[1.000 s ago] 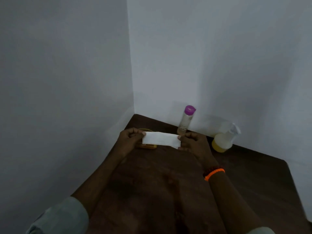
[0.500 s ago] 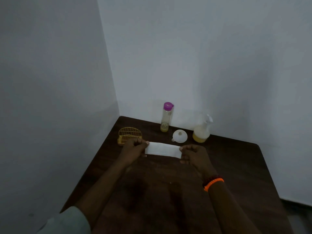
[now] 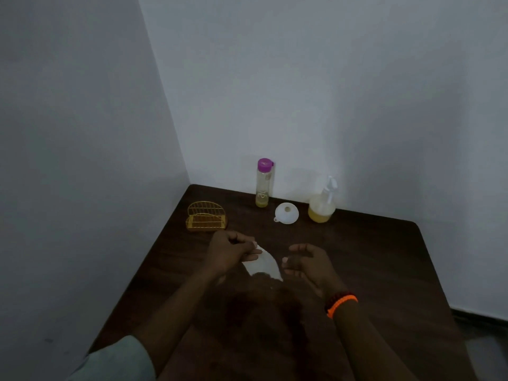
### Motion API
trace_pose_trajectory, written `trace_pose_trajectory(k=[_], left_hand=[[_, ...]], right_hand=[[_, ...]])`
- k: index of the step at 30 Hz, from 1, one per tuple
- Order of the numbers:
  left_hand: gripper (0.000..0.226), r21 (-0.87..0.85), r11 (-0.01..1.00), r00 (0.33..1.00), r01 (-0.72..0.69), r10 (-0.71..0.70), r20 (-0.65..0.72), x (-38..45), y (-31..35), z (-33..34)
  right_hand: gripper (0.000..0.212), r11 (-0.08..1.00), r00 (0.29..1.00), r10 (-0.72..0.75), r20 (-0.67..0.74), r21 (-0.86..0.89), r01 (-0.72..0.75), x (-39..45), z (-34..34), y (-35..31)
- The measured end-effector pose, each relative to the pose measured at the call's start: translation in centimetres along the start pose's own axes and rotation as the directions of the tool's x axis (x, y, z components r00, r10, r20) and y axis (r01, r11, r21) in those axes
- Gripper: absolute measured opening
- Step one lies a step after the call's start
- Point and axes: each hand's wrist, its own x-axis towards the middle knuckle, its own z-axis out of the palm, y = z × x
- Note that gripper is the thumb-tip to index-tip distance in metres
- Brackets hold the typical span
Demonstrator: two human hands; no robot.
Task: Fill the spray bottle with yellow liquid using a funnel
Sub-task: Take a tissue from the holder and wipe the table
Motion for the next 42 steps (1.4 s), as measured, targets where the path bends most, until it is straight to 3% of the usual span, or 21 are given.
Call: trace_pose_trajectory(k=[5, 7, 9, 13, 18, 22, 27, 30, 33, 36, 38, 42], left_hand=[[0.01, 0.028, 1.0, 1.0, 0.012, -0.012, 0.001, 0.3, 0.4, 0.5], [0.009, 0.046, 0.999, 1.0, 0.01, -0.01, -0.003, 0.6, 0.7, 0.4], [0.01, 0.046, 0.999, 1.0, 0.014, -0.014, -0.011, 0.8, 0.9, 0.3], [0.01, 0.018, 1.0, 1.0, 0.018, -0.017, -0.025, 1.5, 1.3, -0.2], [0.012, 0.052, 0.993, 0.992, 0.106, -0.102, -0.071, 3.8, 1.1, -1.2], [0.015, 0.119, 0.977, 0.984, 0.177, -0.171, -0.057, 6.9, 0.9, -0.7], [0.014, 0.238, 0.964, 0.992, 0.121, -0.123, -0.006, 11.7, -0.1, 0.6], [0.009, 0.344, 0.93, 0.99, 0.133, -0.144, 0.007, 13.6, -2.5, 0.6], [0.006, 0.45, 0.872, 0.975, 0.19, -0.223, 0.02, 14.2, -6.5, 0.5], [0.008, 0.722, 0.683, 0.974, 0.113, -0.218, 0.054, 13.8, -10.1, 0.3], [0.009, 0.797, 0.599, 0.987, 0.071, -0.155, 0.029, 13.2, -11.5, 0.0], [0.005, 0.835, 0.551, 0.998, -0.011, 0.056, -0.024, 11.6, -13.1, -1.4]], right_hand=[[0.033, 0.91, 0.963, -0.192, 0.188, -0.334, 0.246, -0.4, 2.1, 1.5], [0.051, 0.898, 0.944, -0.192, 0.268, -0.341, 0.279, -0.5, 3.4, 2.4], [0.065, 0.869, 0.948, -0.213, 0.238, -0.398, 0.295, -0.2, 4.5, 3.3], [0.011, 0.807, 0.933, -0.343, 0.111, -0.473, 0.353, 0.5, 4.7, 3.1], [0.021, 0.698, 0.941, -0.326, 0.095, -0.646, 0.307, 2.9, 2.1, 2.0], [0.024, 0.564, 0.898, -0.425, 0.114, -0.743, 0.361, 5.3, 0.3, 0.1], [0.027, 0.447, 0.855, -0.51, 0.098, -0.819, 0.36, 8.5, -1.3, -1.3], [0.032, 0.381, 0.871, -0.473, 0.13, -0.861, 0.336, 9.4, -1.7, 0.1], [0.036, 0.259, 0.947, -0.27, 0.176, -0.934, 0.247, 8.9, -1.4, 2.6], [0.038, 0.212, 0.985, -0.106, 0.137, -0.965, 0.157, 8.0, -0.7, 5.7], [0.045, 0.219, 0.99, -0.092, 0.11, -0.967, 0.128, 7.4, 0.2, 7.2], [0.06, 0.145, 0.967, -0.146, 0.207, -0.963, 0.228, 7.7, 2.5, 9.3]])
